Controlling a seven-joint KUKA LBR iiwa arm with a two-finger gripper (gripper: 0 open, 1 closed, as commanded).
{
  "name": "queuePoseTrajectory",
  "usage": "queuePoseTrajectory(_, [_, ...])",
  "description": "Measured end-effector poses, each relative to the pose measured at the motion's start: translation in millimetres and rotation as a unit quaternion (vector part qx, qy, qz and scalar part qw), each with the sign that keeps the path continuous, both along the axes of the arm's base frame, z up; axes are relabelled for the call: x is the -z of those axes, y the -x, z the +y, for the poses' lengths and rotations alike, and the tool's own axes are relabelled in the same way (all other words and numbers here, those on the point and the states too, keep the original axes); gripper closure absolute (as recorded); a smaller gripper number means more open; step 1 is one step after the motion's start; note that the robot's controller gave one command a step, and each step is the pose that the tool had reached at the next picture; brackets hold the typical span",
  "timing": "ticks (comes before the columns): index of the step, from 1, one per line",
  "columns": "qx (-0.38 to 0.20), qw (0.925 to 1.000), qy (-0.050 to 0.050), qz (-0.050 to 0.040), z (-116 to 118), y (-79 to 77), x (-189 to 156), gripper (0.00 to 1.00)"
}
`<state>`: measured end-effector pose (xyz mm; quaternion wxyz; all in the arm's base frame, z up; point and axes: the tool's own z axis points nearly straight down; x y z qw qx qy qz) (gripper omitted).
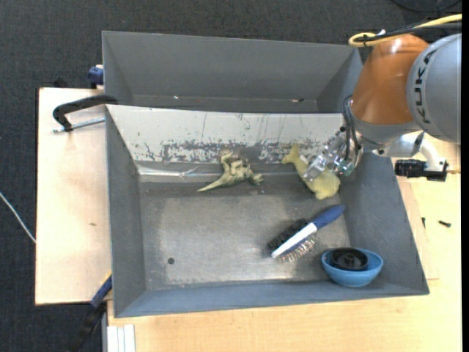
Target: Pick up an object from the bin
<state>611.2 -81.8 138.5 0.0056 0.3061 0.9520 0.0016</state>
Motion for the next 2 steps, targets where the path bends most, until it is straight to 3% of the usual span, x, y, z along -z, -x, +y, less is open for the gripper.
queuePoseTrajectory(1, [-0.001, 1.0, 0.0, 0.0006, 0.4, -2.3, -39.3, 1.0])
queuePoseTrajectory(2, [-0.002, 1.0, 0.0, 0.0026, 0.6, -3.6, -41.6, 1.0])
